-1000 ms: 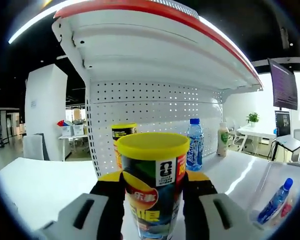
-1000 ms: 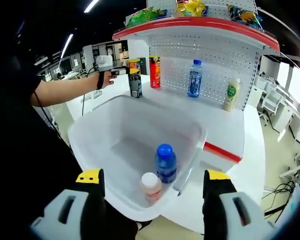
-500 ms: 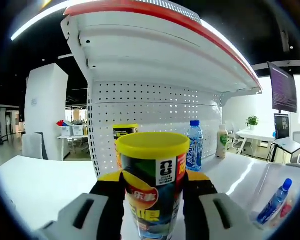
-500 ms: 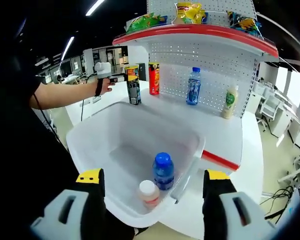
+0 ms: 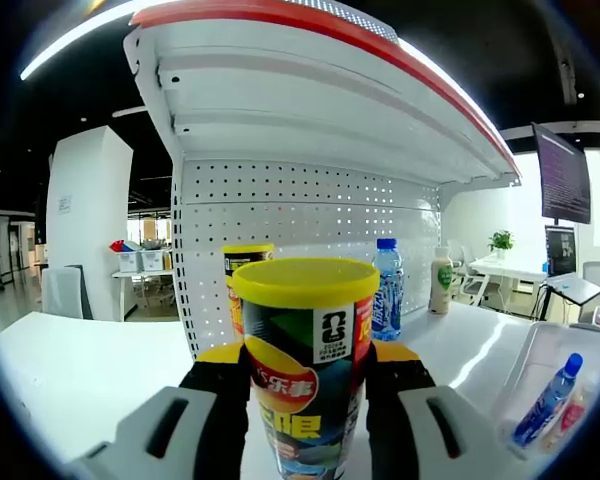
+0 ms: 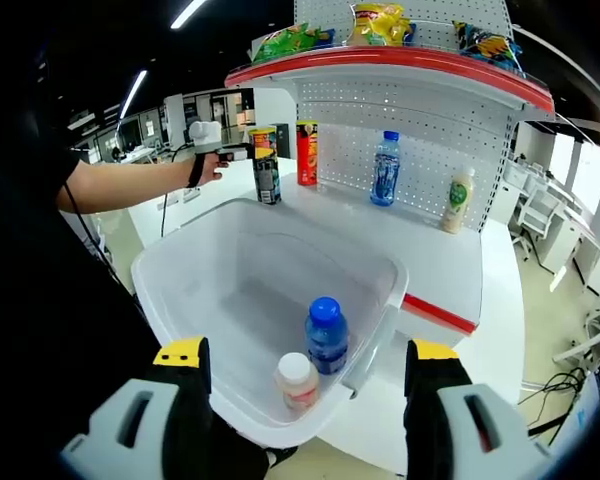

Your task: Place the items from the shopping basket onto the snack and drink counter

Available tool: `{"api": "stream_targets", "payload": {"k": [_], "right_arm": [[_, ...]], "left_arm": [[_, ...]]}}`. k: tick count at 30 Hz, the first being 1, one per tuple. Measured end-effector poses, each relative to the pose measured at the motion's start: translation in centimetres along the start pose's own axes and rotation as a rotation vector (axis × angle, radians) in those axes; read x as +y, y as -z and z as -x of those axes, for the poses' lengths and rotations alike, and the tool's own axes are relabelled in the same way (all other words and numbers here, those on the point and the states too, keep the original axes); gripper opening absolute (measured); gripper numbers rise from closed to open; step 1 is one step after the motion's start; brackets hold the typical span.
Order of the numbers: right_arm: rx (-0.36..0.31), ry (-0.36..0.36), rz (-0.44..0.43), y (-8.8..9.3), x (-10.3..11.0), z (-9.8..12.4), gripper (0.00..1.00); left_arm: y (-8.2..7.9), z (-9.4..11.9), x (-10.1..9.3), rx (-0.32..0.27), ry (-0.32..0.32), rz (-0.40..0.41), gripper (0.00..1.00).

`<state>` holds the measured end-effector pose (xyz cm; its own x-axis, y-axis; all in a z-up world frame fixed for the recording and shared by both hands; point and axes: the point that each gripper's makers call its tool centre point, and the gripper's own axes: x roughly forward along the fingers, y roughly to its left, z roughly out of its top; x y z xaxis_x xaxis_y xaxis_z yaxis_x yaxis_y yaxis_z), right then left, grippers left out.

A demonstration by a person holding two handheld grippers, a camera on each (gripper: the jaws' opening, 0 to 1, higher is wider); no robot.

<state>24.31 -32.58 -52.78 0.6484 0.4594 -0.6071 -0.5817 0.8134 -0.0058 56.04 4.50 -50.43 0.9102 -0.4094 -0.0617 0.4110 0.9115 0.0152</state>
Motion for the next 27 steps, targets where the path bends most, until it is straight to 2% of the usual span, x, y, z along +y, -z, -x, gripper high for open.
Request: {"api": "stream_targets", "payload": {"k": [6,13,15,18,21,27], "right_arm": [[-0.018,-0.004,-0.015,-0.5,0.2,0.1,0.77],[-0.023,-0.009,0.007,-0.9,0.6,0.3,0.77],[-0.022,-0.008,0.007,-0.9,0.6,0.3,0.77],[-0.02,-0.012,0.005,-0.7,0.8,0.3,0.77],[-0.02,-0.02,0.009,-0.6,1.1,0.2,0.77],[-0.006,-0.029,0.013,-0.3,1.4,0.2,0.77]], "left_arm": [[0.2,-0.1,0.0,0.016,-0.009,-0.035,0.47],[0.1,0.5,0.0,0.021,0.011,-0.051,0.47],[-0.2,0.8,0.0,0.008,0.024,-0.029,0.51],[-0.2,0.9,0.1,0.018,0.026,-0.022,0.59],[0.5,1.2,0.1,0.04,0.025,-0.034,0.59],[1.5,2.3,0.4,0.049,-0.002,0.014,0.67]]}}
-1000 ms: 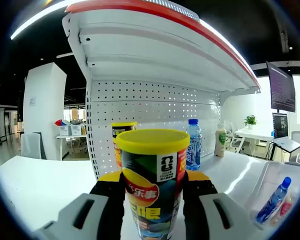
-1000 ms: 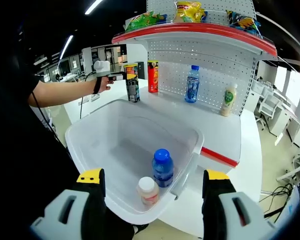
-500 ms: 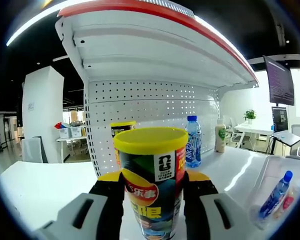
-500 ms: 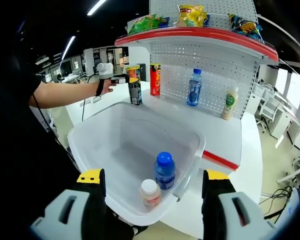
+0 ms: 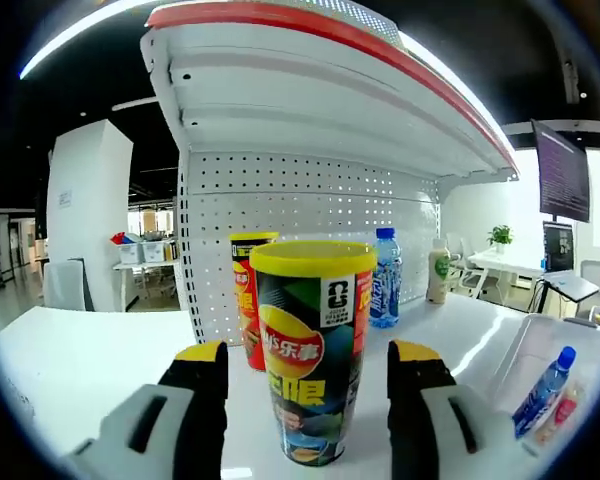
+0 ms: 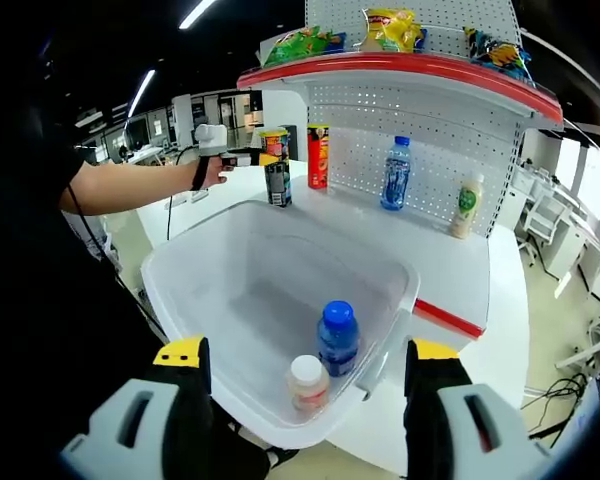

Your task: Place the items from the shopping basket onto the snack and drink counter

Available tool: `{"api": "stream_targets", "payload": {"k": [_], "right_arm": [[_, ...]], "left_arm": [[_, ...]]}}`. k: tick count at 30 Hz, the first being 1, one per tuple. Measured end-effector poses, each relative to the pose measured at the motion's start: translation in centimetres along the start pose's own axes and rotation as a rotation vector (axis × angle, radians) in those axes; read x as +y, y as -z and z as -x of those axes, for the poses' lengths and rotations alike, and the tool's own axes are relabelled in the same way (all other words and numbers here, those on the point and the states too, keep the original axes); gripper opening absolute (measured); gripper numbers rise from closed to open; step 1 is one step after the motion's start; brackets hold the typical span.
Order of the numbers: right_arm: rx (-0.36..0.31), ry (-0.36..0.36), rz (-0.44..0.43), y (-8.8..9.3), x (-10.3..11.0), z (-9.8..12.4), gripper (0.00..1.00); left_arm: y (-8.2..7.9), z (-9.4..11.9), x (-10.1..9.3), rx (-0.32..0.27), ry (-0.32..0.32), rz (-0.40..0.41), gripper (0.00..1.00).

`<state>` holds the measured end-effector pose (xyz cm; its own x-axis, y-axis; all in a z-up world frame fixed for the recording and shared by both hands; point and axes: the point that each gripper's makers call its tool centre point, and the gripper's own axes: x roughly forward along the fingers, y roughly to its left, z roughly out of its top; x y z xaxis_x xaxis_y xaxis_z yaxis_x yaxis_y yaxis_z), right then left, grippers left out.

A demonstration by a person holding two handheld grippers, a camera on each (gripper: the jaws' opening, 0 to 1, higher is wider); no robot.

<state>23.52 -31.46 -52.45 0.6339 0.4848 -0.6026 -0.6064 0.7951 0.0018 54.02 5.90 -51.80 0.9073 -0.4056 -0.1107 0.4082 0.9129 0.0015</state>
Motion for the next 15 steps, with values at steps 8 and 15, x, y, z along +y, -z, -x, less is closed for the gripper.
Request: {"api": "stream_targets", "payload": {"k": [8,15], "right_arm": [[-0.02,0.034,-0.027,0.3,-0.8,0.3,0.82],[-0.029,-0.022,-0.026,0.7,0.4,0.3,0.85]], "left_arm": [[1.9,3.2,-0.7,0.071,0.014,0.054,0.65],[2.2,6.2,-2.3,0.123,0.095,0.033,0.69]]}}
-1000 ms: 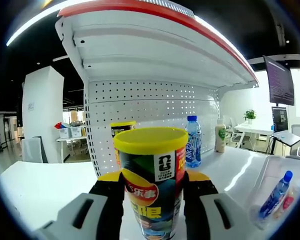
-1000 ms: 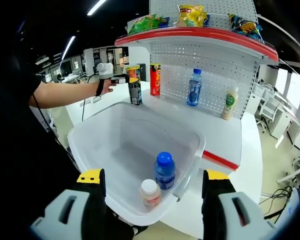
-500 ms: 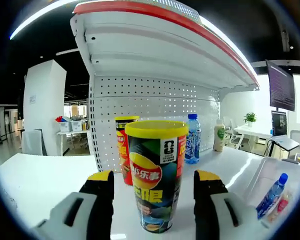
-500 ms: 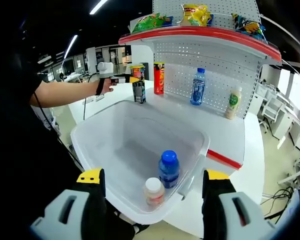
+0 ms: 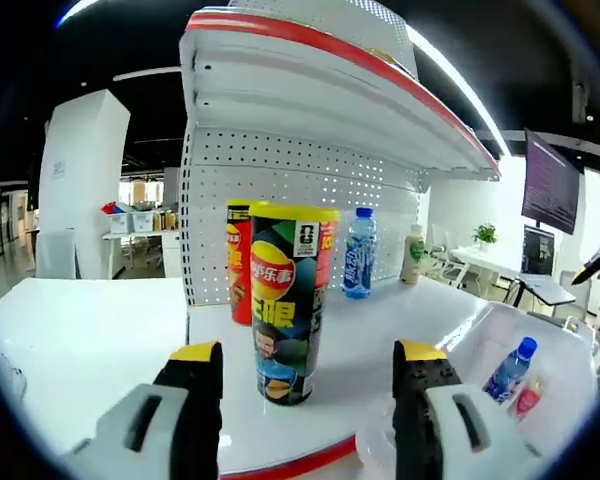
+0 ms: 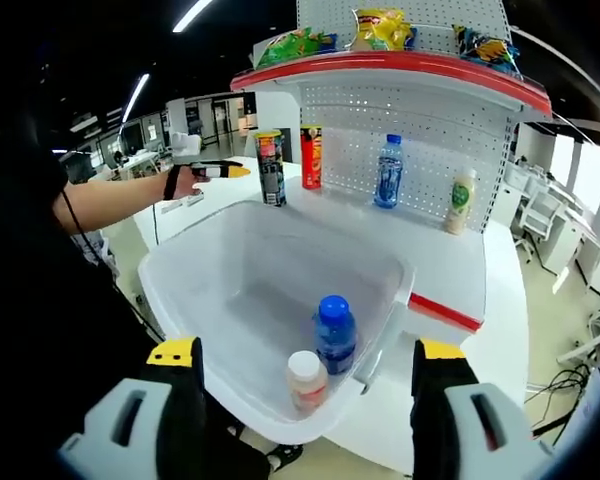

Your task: Place the items from the shopping basket onto the snack and drink counter

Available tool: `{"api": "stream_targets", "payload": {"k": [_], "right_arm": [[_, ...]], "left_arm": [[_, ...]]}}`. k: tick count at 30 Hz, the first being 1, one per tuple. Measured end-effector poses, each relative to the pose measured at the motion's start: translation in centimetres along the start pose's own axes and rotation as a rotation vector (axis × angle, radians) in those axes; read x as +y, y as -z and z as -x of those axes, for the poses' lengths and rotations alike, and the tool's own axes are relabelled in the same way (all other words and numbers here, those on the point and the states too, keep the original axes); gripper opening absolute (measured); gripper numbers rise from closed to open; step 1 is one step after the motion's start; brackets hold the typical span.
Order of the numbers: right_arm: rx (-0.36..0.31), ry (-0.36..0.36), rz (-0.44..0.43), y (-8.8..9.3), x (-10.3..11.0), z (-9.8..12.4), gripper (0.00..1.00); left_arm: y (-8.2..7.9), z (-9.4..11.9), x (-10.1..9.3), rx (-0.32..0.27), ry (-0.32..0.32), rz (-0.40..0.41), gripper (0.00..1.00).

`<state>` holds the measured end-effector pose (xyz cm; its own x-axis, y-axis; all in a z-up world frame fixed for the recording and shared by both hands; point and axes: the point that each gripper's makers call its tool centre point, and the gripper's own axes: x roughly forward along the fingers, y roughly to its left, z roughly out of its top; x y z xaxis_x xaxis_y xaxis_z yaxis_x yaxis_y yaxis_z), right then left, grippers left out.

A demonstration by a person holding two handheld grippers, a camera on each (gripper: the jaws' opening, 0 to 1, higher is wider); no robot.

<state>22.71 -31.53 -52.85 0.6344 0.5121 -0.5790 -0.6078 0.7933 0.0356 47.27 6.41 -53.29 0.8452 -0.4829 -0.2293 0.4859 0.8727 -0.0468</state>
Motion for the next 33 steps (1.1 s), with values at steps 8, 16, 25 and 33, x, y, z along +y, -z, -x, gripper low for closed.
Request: {"api": "stream_targets", "payload": {"k": [8,16,25,33], "right_arm": [[0.002,-0.019,0.003,0.0,0.7,-0.7,0.87],[-0.01,-0.029,0.005,-0.7,0.9,-0.9,0.87],[-0.01,-0.015,-0.014,0.0,0.5,-0.8,0.87],[-0.008,-0.001,-0.008,-0.4,0.1,-0.2,0.88]], "left_arm": [[-0.7,2.3,-5.6,0.031,0.142,-0.124,0.68],[-2.9,2.2,-8.2,-0.036,0.193,-0.208,0.56],[-1.0,2.1,-11.4,0.015,0.293,-0.264,0.46],[0.2,2.1,-14.5,0.029,0.361,-0.268,0.5]]}}
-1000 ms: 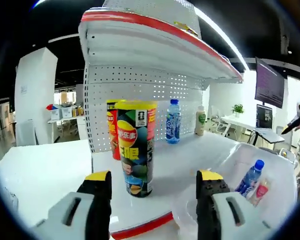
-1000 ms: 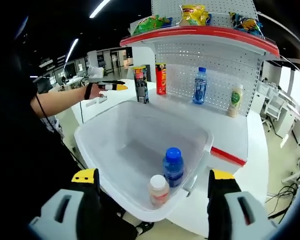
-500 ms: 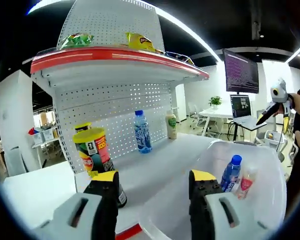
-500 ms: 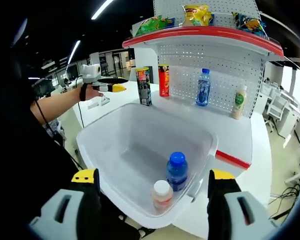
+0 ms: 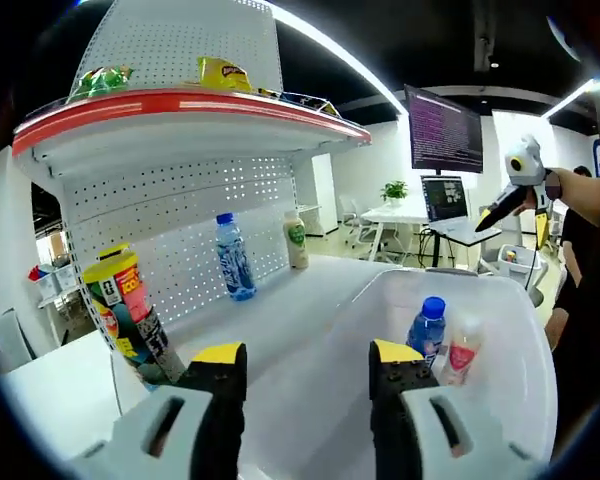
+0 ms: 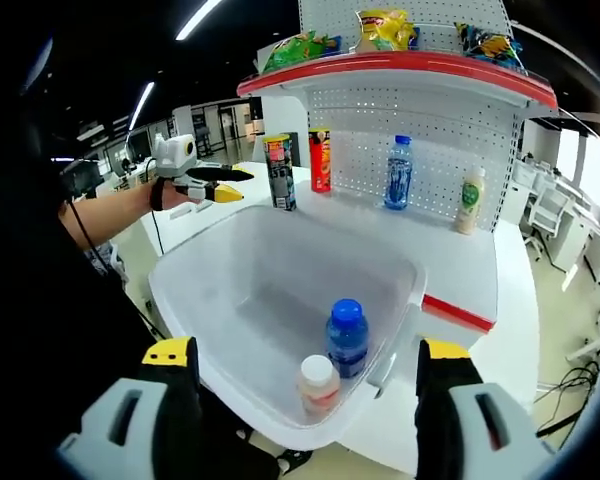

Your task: Place the items from the shopping basket onto the snack and drink counter

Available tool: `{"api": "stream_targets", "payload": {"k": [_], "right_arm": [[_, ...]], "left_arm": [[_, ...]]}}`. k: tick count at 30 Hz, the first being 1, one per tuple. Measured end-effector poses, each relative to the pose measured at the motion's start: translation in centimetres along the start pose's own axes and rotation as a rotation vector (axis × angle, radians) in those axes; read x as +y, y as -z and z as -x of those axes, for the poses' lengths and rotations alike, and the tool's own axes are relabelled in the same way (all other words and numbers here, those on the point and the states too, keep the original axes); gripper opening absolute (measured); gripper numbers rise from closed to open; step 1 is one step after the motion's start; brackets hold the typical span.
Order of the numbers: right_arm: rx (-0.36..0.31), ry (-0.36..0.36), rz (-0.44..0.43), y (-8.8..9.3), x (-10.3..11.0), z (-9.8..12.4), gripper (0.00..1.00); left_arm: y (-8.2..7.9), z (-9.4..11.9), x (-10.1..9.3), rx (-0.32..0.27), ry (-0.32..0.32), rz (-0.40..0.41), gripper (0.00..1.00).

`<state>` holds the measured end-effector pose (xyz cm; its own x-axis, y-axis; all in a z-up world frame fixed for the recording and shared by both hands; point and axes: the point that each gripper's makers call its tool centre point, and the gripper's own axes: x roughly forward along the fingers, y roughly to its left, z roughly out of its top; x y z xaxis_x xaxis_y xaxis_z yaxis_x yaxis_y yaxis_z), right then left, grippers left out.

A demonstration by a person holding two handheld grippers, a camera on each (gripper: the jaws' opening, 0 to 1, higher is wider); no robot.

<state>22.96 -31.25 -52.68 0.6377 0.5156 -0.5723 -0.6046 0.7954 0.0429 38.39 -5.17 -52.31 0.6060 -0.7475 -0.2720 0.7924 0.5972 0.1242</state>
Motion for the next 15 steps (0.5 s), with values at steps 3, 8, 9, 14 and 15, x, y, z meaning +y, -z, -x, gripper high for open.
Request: {"api": "stream_targets", "payload": {"k": [3,8,9,14,15], "right_arm": [[0.004,-0.003,0.012,-0.1,0.0,0.2,0.89],[0.002,0.003,0.011,-0.1,-0.1,0.3,0.88],[0.004,0.004,0.01,0.0,-0.1,0.3,0.88],[0.015,0.003,0.012,0.3,0.0,0.5,0.88],[0.015,0.004,0.011,0.3,0.0,0.5,0.88]], "left_arm": [[-0.1,-0.3,-1.2,0.003,0.042,0.004,0.52],[0.4,-0.9,-2.8,0.019,0.093,-0.012,0.54],[0.5,-1.0,-3.1,0.021,0.099,-0.013,0.54],[1.4,-1.4,-5.7,0.056,0.2,-0.023,0.66],[1.5,-1.4,-6.7,0.06,0.24,-0.016,0.73]]}}
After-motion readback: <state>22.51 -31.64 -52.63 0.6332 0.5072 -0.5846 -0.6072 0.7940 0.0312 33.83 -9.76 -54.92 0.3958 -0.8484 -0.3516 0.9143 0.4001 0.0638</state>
